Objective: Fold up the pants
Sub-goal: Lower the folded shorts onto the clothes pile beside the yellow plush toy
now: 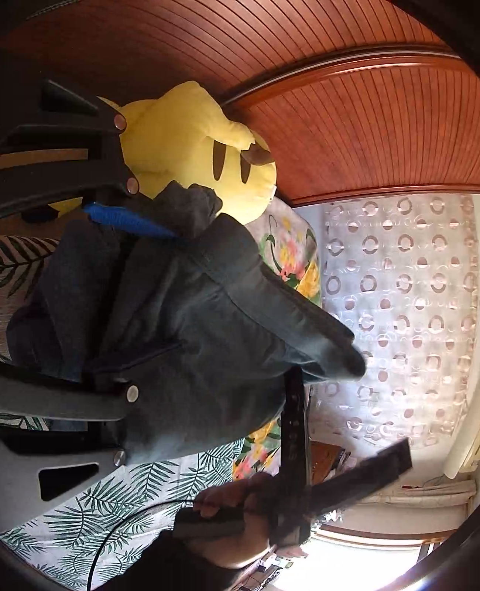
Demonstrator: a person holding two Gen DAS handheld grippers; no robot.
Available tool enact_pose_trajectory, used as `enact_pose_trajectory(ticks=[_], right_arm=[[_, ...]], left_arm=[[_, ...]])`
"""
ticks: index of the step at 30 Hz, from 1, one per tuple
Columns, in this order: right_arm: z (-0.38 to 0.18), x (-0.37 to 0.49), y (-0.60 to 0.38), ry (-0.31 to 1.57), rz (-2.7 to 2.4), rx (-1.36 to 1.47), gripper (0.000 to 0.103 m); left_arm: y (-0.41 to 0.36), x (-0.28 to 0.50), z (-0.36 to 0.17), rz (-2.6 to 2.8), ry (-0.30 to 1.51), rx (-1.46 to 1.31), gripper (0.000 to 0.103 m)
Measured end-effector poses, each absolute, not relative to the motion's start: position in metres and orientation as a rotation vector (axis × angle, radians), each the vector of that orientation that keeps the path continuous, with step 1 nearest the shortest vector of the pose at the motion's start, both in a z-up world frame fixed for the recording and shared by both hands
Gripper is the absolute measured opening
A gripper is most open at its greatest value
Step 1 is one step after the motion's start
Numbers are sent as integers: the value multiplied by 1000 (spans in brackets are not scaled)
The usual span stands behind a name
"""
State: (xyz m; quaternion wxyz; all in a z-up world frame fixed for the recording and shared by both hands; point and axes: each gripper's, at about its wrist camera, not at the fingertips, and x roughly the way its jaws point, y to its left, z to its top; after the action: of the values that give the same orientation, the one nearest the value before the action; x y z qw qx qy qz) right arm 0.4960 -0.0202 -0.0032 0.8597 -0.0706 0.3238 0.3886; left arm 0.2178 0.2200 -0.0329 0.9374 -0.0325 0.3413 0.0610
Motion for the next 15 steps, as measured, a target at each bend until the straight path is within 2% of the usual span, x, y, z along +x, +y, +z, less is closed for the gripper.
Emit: enact_pose_trajectory(ticks=[12, 14, 15], right_arm=[[1, 464, -37, 618, 800, -136, 39], [4, 453, -44, 604, 799, -128, 39], [5, 447, -48, 600, 801, -123, 39]], left_arm=[[215, 216, -23, 117, 680, -55, 57], [213, 214, -18, 115, 672, -55, 64], [212, 213, -16, 114, 663, -57, 72]])
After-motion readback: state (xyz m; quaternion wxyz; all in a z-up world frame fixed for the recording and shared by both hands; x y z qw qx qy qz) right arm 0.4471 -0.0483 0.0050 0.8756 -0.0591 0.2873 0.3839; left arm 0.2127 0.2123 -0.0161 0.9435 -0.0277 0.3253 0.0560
